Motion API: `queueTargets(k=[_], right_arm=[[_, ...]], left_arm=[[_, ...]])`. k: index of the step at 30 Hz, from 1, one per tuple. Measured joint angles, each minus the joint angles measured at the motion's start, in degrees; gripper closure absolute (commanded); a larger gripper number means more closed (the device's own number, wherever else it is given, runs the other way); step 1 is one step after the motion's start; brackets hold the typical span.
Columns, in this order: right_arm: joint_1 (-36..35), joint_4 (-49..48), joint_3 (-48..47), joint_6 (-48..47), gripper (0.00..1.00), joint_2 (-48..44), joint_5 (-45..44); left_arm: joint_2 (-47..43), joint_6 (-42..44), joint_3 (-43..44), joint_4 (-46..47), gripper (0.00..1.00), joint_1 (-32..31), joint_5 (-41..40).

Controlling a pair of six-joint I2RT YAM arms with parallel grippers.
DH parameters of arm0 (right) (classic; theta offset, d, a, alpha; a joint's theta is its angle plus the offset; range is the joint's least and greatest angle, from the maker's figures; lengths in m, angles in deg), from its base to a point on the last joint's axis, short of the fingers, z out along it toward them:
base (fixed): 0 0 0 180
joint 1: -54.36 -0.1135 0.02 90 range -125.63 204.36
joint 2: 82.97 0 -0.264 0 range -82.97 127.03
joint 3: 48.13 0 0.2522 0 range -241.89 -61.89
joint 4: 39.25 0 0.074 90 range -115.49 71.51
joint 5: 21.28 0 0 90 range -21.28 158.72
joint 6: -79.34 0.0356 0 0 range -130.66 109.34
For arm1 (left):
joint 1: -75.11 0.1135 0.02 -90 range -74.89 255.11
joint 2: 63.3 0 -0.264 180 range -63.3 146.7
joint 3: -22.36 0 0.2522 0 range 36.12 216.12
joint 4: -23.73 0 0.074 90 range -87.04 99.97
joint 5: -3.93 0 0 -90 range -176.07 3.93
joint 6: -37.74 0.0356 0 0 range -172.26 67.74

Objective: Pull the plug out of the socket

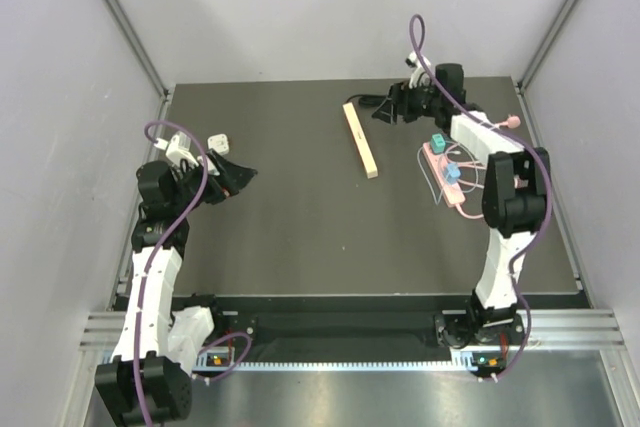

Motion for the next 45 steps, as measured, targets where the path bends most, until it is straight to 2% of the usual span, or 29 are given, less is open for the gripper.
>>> queueTargets(k=[4,8,14,22,26,33,38,42,45], right_arm=[[-0.7,7.0,0.7,-9.7,0.24,-6.3,0.4],[-4.7,11.9,3.4,-17.2,0.21,-9.8,-8.3],[-11.3,16.0,12.6,-22.6,0.19,-14.5,-19.1],[-9.0,23.1,17.8,-31.7,0.11,-28.9,-23.8],[-4.5,24.9,22.3,-34.4,0.09,-38.6,-22.0],[13.1,26.1,28.6,-35.1,0.09,-47.4,-18.6],[20.9,27.1,30.8,-33.8,0.16,-45.1,-16.3],[22.6,26.9,31.0,-32.4,0.24,-38.5,-14.5],[22.5,27.0,31.0,-30.7,0.25,-32.5,-12.6]], left_arm=[[0.0,0.1,0.0,-0.1,0.06,0.0,1.1],[0.0,0.8,-0.2,-0.7,0.06,0.0,1.6],[-1.9,1.6,-2.0,-1.6,0.06,0.0,2.0],[-4.1,1.6,-4.3,-1.8,0.06,0.0,2.1],[-5.0,1.5,-4.8,-1.7,0.06,0.0,2.1],[-5.5,1.2,-5.7,-1.6,0.06,0.0,2.6],[-5.5,1.1,-5.8,-1.6,0.06,0.0,2.8],[-5.9,1.1,-5.9,-1.5,0.06,0.0,3.1],[-6.4,1.1,-6.0,-1.5,0.06,0.0,3.2]])
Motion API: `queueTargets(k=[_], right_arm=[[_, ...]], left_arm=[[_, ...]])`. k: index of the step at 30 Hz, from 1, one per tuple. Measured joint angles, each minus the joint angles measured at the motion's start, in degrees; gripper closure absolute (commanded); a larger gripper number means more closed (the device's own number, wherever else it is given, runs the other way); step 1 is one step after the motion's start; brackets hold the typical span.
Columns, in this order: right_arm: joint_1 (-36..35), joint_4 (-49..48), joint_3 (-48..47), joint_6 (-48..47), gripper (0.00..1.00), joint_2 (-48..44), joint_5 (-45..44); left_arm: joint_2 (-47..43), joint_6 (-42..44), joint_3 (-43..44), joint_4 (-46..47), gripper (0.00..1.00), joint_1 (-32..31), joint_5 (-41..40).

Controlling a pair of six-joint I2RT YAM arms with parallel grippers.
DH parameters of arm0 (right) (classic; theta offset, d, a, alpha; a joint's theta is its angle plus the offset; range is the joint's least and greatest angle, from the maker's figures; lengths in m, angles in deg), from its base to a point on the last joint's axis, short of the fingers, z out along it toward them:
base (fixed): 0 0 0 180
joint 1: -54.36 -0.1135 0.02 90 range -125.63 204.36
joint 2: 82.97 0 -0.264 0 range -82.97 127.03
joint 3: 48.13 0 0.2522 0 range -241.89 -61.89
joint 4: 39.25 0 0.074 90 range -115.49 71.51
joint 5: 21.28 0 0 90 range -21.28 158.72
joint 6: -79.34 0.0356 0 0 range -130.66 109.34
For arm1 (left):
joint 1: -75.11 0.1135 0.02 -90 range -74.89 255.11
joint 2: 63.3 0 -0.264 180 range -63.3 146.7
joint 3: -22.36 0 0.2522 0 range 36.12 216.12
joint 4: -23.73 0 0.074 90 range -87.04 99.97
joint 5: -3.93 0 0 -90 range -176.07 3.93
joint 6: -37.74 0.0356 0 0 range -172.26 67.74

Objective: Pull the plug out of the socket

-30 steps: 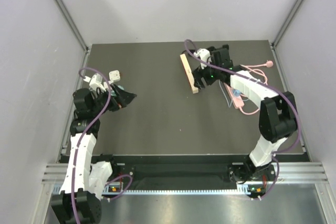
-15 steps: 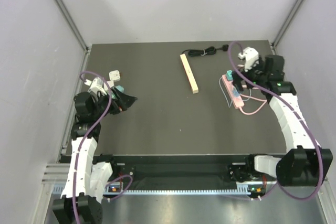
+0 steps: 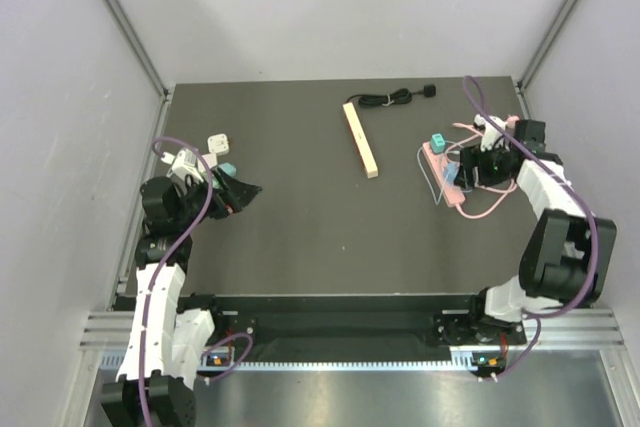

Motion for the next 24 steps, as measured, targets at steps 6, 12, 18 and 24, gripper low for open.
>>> queueTargets(k=[6,12,18,24], right_arm=[[-0.7,-0.1,0.0,2.4,0.25,7.7,1.1],[-2.4,-2.1,-1.4,4.6,0.3,9.9,-0.2],[-4.3,-6.0,-2.9,6.8,0.42,10.7,-2.8],[-7.0,-8.4,-3.0,7.9,0.46,11.7,-6.6]], left_arm=[[-0.2,0.0,-0.2,0.0,0.06,0.0,0.0],[-0.2,0.0,-0.3,0.0,0.06,0.0,0.0],[-0.2,0.0,-0.3,0.0,0.06,0.0,0.0],[-0.1,0.0,-0.3,0.0,0.06,0.0,0.0]])
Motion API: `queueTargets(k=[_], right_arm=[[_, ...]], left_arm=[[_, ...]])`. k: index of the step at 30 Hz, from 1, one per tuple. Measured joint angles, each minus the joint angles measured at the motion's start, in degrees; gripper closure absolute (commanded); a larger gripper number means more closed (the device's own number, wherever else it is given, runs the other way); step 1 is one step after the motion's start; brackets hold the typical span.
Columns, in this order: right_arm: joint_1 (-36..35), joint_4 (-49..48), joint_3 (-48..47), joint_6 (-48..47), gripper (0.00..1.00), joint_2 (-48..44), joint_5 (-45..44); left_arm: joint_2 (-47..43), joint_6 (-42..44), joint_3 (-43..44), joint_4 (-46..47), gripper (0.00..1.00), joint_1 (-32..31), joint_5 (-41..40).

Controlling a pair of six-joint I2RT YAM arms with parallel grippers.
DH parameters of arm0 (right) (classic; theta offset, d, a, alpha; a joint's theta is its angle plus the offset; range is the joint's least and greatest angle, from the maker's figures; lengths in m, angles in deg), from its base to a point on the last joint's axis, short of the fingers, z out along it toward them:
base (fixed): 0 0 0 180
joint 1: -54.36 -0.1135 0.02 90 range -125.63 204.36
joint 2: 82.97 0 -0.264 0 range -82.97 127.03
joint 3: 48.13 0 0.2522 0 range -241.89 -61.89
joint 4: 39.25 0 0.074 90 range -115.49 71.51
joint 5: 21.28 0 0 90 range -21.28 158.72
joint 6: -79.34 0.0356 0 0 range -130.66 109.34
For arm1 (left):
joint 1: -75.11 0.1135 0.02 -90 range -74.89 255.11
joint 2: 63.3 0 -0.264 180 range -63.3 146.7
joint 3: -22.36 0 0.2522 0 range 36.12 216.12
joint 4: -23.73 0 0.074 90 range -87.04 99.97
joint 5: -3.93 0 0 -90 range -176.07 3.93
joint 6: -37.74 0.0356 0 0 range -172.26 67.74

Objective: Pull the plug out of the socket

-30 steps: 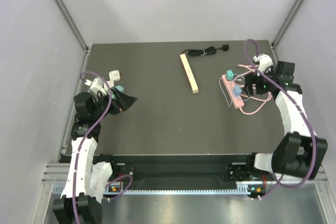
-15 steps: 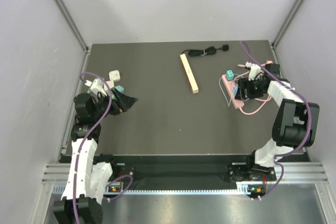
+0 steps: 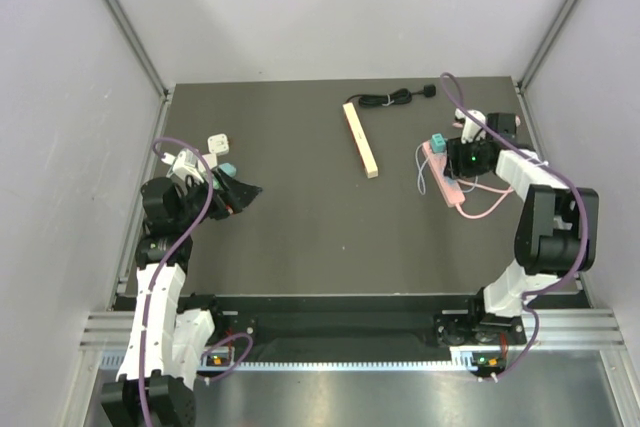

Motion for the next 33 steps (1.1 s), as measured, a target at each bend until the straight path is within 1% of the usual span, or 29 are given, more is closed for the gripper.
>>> queueTargets(k=[4,6,8,11,12,14,15,16,21,26,30,33], right_arm=[[-2.8,-1.4,0.0,0.0,0.51,0.3,-4.2],[-3.8,-1.9,0.0,-0.1,0.57,0.4,-6.1],[-4.3,-2.4,0.0,-0.2,0.6,0.6,-7.4],[-4.6,-2.8,0.0,-0.1,0.73,1.5,-8.2],[-4.6,-2.8,-0.1,-0.1,0.8,1.6,-8.4],[-4.7,-2.9,-0.1,0.0,0.87,1.6,-8.7],[-4.7,-2.8,-0.3,-0.1,0.96,1.7,-8.7],[-4.7,-2.7,-0.4,-0.2,1.0,1.8,-8.6],[-4.6,-2.5,-0.4,-2.5,1.0,1.7,-6.8],[-4.7,-0.1,0.4,-7.1,1.0,0.5,-1.6],[-5.9,2.8,1.6,-11.6,1.0,-1.2,2.0],[-8.1,4.9,2.0,-16.0,1.0,-1.7,5.0]], left_arm=[[0.0,0.0,0.0,0.0,0.06,0.0,0.0],[0.0,0.0,0.0,0.0,0.06,0.0,0.0],[0.0,0.0,0.0,0.0,0.06,0.0,0.0],[0.0,0.0,0.0,0.0,0.06,0.0,0.2],[0.0,0.0,0.0,0.0,0.06,0.0,0.4],[0.0,-0.1,0.0,0.0,0.06,0.0,0.7],[0.1,-0.2,0.0,0.0,0.06,0.0,0.9],[0.2,-0.3,0.0,0.0,0.06,-0.1,0.9],[0.9,-2.3,-0.4,2.2,0.07,-1.2,2.7],[1.9,-6.9,-3.5,6.5,0.09,-4.9,4.9],[2.1,-11.1,-6.8,10.4,0.11,-12.3,3.0],[3.3,-12.8,-7.5,13.6,0.17,-21.2,-1.9]])
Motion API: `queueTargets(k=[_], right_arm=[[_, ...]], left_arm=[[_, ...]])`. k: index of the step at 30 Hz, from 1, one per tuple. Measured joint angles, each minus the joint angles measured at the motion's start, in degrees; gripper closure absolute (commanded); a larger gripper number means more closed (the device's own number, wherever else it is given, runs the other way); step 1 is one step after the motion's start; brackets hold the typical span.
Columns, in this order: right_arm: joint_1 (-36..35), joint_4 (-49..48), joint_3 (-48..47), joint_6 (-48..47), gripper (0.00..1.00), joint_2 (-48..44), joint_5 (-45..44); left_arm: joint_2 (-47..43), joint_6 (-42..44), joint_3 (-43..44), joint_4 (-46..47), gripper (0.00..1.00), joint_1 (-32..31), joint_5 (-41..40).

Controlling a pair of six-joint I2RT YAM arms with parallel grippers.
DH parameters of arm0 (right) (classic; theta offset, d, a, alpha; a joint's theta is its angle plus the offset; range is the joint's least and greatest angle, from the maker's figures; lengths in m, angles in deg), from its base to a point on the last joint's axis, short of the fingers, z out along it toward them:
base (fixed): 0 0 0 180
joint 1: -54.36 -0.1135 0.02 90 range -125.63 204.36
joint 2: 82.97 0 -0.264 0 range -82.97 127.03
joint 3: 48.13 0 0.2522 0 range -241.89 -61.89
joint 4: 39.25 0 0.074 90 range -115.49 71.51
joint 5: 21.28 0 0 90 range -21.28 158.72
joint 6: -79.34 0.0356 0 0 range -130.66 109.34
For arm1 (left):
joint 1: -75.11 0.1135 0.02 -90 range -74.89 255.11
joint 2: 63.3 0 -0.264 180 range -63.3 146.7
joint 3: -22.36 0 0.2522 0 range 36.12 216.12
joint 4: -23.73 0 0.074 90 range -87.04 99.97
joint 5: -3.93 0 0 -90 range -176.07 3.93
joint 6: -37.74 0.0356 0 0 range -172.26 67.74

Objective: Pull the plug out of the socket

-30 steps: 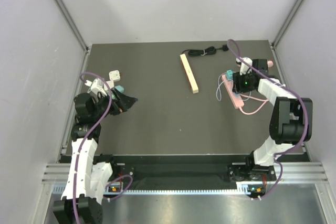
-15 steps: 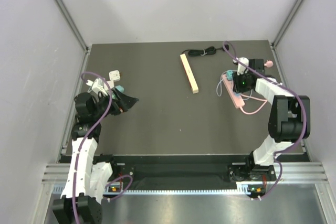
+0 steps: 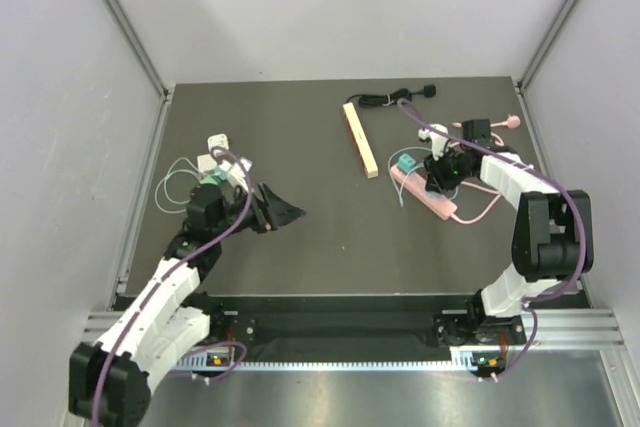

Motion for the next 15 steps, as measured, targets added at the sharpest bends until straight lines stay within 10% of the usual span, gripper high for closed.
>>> queueTargets(k=[15], right_arm=[[-9.1,12.5,3.8,-22.0,1.0,-5.2,7.3]], left_arm=[[31.1,10.1,9.3,12.0,0.43,-22.2,-12.5]])
